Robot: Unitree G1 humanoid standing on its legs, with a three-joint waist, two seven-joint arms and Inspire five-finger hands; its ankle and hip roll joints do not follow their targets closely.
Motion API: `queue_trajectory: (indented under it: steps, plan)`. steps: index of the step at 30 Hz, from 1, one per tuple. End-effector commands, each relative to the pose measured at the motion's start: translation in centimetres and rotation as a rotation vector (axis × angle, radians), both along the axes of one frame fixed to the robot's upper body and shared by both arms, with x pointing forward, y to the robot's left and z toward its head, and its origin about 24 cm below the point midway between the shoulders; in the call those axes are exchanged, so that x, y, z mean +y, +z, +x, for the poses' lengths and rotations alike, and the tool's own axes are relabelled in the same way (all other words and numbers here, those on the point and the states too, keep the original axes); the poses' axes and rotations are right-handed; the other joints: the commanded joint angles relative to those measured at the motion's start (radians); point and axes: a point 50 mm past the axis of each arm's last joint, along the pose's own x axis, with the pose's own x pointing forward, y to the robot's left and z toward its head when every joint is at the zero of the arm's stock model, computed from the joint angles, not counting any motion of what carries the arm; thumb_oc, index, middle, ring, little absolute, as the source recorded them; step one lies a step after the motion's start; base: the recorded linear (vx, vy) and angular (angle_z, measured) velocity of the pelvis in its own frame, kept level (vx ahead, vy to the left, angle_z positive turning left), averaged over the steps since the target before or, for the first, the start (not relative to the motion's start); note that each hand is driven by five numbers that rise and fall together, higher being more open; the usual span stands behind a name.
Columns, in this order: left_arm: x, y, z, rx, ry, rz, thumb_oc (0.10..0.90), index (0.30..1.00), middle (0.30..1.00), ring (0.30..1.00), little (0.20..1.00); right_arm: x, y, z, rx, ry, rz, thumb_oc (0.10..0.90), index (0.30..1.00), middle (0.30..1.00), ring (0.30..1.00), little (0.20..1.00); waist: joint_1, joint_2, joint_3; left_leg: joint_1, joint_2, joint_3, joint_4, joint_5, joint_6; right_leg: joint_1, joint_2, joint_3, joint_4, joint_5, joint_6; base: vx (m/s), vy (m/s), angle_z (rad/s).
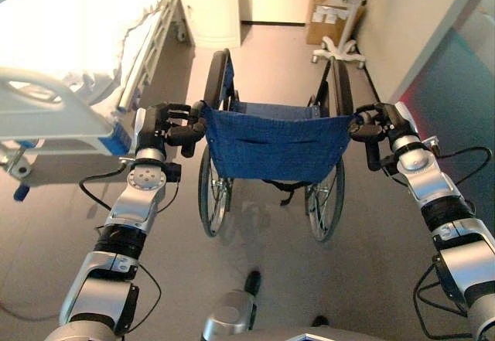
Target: Push the wheelchair next to the bed
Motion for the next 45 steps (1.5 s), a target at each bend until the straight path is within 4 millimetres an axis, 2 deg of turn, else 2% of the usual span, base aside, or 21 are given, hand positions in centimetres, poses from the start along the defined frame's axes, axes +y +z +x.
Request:
queue_trajectory:
  steps: [1, 2, 4, 7, 8, 9, 10, 13, 14, 16, 19, 21, 25, 29, 31, 32, 33, 38, 39, 42, 45]
  plan:
    - [-3.0, -8.9, -3.8, 0.382, -0.152, 0.01, 0.4, 0.3, 0.3, 0.3, 0.3, 0.4, -0.9, -0.7, 0.105, 0.161, -0.199, 0.4, 0.3, 0.3, 0.3, 0.3, 0.027, -0.017, 0.019, 0.041, 0.133, -0.032, 0.249, -0.026, -0.081, -0.156, -0.038, -0.03, 0.184, 0.022, -0.066, 0.19, -0.357, 0.72]
    - [-3.4, -9.0, -3.7, 0.385, -0.164, 0.01, 0.4, 0.3, 0.3, 0.3, 0.3, 0.0, -1.0, -0.9, 0.103, 0.151, -0.202, 0.4, 0.3, 0.3, 0.3, 0.3, 0.017, -0.017, 0.021, 0.033, 0.147, -0.01, 0.262, -0.005, -0.086, -0.147, -0.026, -0.042, 0.182, 0.015, -0.079, 0.22, -0.304, 0.73]
    - [-4.5, -9.4, -3.4, 0.398, -0.192, 0.012, 0.4, 0.3, 0.3, 0.3, 0.3, -0.8, -1.4, -1.2, 0.104, 0.123, -0.206, 0.4, 0.3, 0.3, 0.3, 0.3, -0.01, -0.017, 0.022, 0.057, 0.163, 0.045, 0.266, -0.015, -0.105, -0.114, -0.01, -0.07, 0.182, -0.012, -0.087, 0.25, -0.276, 1.17]
    - [-5.4, -9.7, -2.9, 0.407, -0.229, 0.023, 0.4, 0.3, 0.3, 0.3, 0.3, -1.7, -1.7, -1.6, 0.128, 0.084, -0.202, 0.4, 0.3, 0.3, 0.3, 0.3, -0.046, -0.014, 0.012, 0.087, 0.166, 0.115, 0.263, 0.01, -0.124, -0.088, 0.011, -0.095, 0.154, -0.015, -0.102, 0.17, -0.223, 0.82]
    - [-5.9, -9.7, -2.6, 0.407, -0.245, 0.036, 0.4, 0.3, 0.3, 0.3, 0.3, -2.2, -1.8, -1.6, 0.142, 0.057, -0.193, 0.4, 0.3, 0.3, 0.3, 0.3, -0.059, -0.014, 0.008, 0.095, 0.151, 0.124, 0.272, 0.005, -0.127, -0.08, 0.02, -0.095, 0.138, -0.013, -0.106, 0.18, -0.168, 0.56]
    - [-6.0, -9.7, -2.4, 0.408, -0.244, 0.043, 0.4, 0.3, 0.3, 0.3, 0.3, -2.2, -2.0, -1.5, 0.15, 0.043, -0.177, 0.4, 0.3, 0.3, 0.3, 0.3, -0.057, -0.012, 0.002, 0.105, 0.103, 0.09, 0.257, -0.029, -0.113, -0.083, 0.023, -0.08, 0.139, -0.013, -0.102, 0.22, -0.164, 1.25]
    - [-5.5, -9.4, -2.3, 0.409, -0.239, 0.063, 0.4, 0.3, 0.3, 0.3, 0.3, -1.4, -2.8, -1.3, 0.166, 0.021, -0.13, 0.4, 0.3, 0.3, 0.3, 0.3, -0.045, -0.001, -0.008, 0.125, -0.018, 0.028, 0.188, -0.087, -0.07, -0.11, 0.034, -0.046, 0.157, 0.002, -0.095, 0.18, -0.096, 1.0]
    - [-5.2, -9.2, -2.3, 0.403, -0.24, 0.079, 0.4, 0.3, 0.3, 0.3, 0.3, -0.8, -3.4, -1.3, 0.175, 0.01, -0.103, 0.4, 0.3, 0.3, 0.3, 0.3, -0.045, 0.009, -0.01, 0.143, -0.032, 0.041, 0.152, -0.092, -0.065, -0.108, 0.05, -0.036, 0.164, -0.004, -0.092, 0.17, -0.076, -0.34]
    - [-4.8, -8.7, -2.1, 0.392, -0.244, 0.102, 0.4, 0.3, 0.3, 0.3, 0.3, 0.5, -5.4, -1.9, 0.202, 0.005, -0.054, 0.4, 0.3, 0.3, 0.3, 0.3, -0.046, 0.028, -0.016, 0.145, -0.066, 0.048, 0.061, -0.088, -0.06, -0.087, 0.078, -0.021, 0.163, -0.007, -0.084, 0.37, -0.069, 0.12]
    - [-4.4, -8.7, -2.0, 0.394, -0.229, 0.129, 0.4, 0.3, 0.3, 0.3, 0.3, 1.3, -6.8, -2.4, 0.228, 0.014, -0.045, 0.4, 0.3, 0.3, 0.3, 0.3, -0.031, 0.041, -0.025, 0.124, -0.101, 0.002, -0.024, -0.059, -0.057, -0.06, 0.106, 0.022, 0.141, -0.005, -0.077, 0.42, -0.047, -0.04]
    - [-4.2, -8.2, -1.6, 0.383, -0.219, 0.149, 0.4, 0.3, 0.3, 0.3, 0.3, 1.7, -7.1, -2.5, 0.235, 0.016, -0.049, 0.4, 0.3, 0.3, 0.3, 0.3, -0.008, 0.052, -0.033, 0.057, -0.109, 0.006, -0.075, 0.016, -0.073, 0.007, 0.135, 0.047, 0.092, -0.032, -0.081, 0.3, 0.021, -0.65]
    - [-4.4, -8.1, -1.2, 0.377, -0.203, 0.146, 0.4, 0.3, 0.3, 0.3, 0.3, 1.8, -6.8, -2.3, 0.23, 0.018, -0.049, 0.4, 0.3, 0.3, 0.3, 0.3, -0.006, 0.055, -0.039, 0.03, -0.111, 0.045, -0.042, 0.005, -0.061, 0.015, 0.136, 0.041, 0.097, -0.055, -0.09, 0.27, 0.11, -0.25]
    - [-3.8, -8.0, -1.0, 0.39, -0.177, 0.137, 0.4, 0.3, 0.3, 0.3, 0.3, 2.3, -7.2, -2.4, 0.255, 0.036, -0.028, 0.4, 0.3, 0.3, 0.3, 0.3, -0.019, 0.038, -0.053, 0.071, -0.114, 0.074, -0.002, -0.061, -0.008, -0.01, 0.097, 0.025, 0.189, -0.045, -0.054, 0.23, 0.106, -0.8]
    - [-3.9, -8.3, -0.8, 0.407, -0.178, 0.144, 0.4, 0.3, 0.3, 0.3, 0.3, 2.3, -7.5, -2.6, 0.264, 0.039, -0.017, 0.4, 0.3, 0.3, 0.3, 0.3, -0.025, 0.036, -0.071, 0.116, -0.111, 0.074, -0.039, -0.073, 0.009, -0.035, 0.078, 0.018, 0.29, -0.037, -0.029, 0.23, 0.109, -0.28]
    - [-4.3, -8.2, -0.6, 0.407, -0.177, 0.143, 0.4, 0.3, 0.3, 0.3, 0.3, 2.2, -7.5, -2.7, 0.256, 0.044, -0.008, 0.4, 0.3, 0.3, 0.3, 0.3, -0.026, 0.032, -0.077, 0.128, -0.119, 0.083, -0.057, -0.078, 0.029, -0.062, 0.052, 0.027, 0.454, 0.012, 0.007, 0.19, 0.121, -0.2]
    - [-4.4, -8.2, -0.6, 0.407, -0.177, 0.145, 0.4, 0.3, 0.3, 0.3, 0.3, 2.2, -7.6, -2.7, 0.254, 0.046, -0.006, 0.4, 0.3, 0.3, 0.3, 0.3, -0.026, 0.031, -0.077, 0.129, -0.123, 0.081, -0.059, -0.078, 0.031, -0.07, 0.05, 0.032, 0.478, 0.027, 0.011, 0.18, 0.086, -0.13]
    - [-4.6, -8.3, -0.7, 0.41, -0.181, 0.151, 0.4, 0.3, 0.3, 0.3, 0.3, 2.3, -7.8, -3.0, 0.249, 0.051, -0.002, 0.4, 0.3, 0.3, 0.3, 0.3, -0.029, 0.027, -0.073, 0.137, -0.133, 0.073, -0.064, -0.082, 0.04, -0.106, 0.034, 0.046, 0.544, 0.086, 0.024, 0.2, 0.051, -0.08]
    - [-5.0, -8.7, -0.9, 0.417, -0.173, 0.152, 0.4, 0.3, 0.3, 0.3, 0.3, 3.0, -7.5, -2.6, 0.228, 0.073, -0.027, 0.4, 0.3, 0.3, 0.3, 0.3, -0.038, 0.046, -0.045, 0.202, -0.104, 0.066, -0.069, -0.114, 0.041, -0.229, -0.05, 0.029, 0.461, 0.14, 0.01, 0.21, -0.09, -0.02]
    - [-5.2, -8.6, -0.7, 0.424, -0.179, 0.158, 0.4, 0.3, 0.3, 0.3, 0.3, 2.9, -7.4, -2.4, 0.23, 0.062, -0.032, 0.4, 0.3, 0.3, 0.3, 0.3, -0.046, 0.039, -0.033, 0.221, -0.105, 0.052, -0.063, -0.138, 0.044, -0.264, -0.081, 0.046, 0.379, 0.191, 0.016, 0.3, -0.282, 0.14]
    - [-5.5, -8.3, -0.3, 0.44, -0.209, 0.172, 0.4, 0.3, 0.3, 0.3, 0.3, 2.1, -7.3, -2.3, 0.244, 0.034, -0.035, 0.4, 0.3, 0.3, 0.3, 0.3, -0.066, 0.019, -0.024, 0.239, -0.112, -0.007, -0.045, -0.179, 0.041, -0.307, -0.115, 0.121, 0.188, 0.274, 0.041, 0.35, -0.331, 0.38]
    - [-5.7, -8.2, -0.3, 0.442, -0.223, 0.173, 0.4, 0.3, 0.3, 0.3, 0.3, 1.9, -7.3, -2.4, 0.254, 0.026, -0.035, 0.4, 0.3, 0.3, 0.3, 0.3, -0.07, 0.013, -0.025, 0.237, -0.109, -0.029, -0.034, -0.197, 0.04, -0.312, -0.133, 0.144, 0.148, 0.294, 0.049, 0.29, -0.278, 0.59]
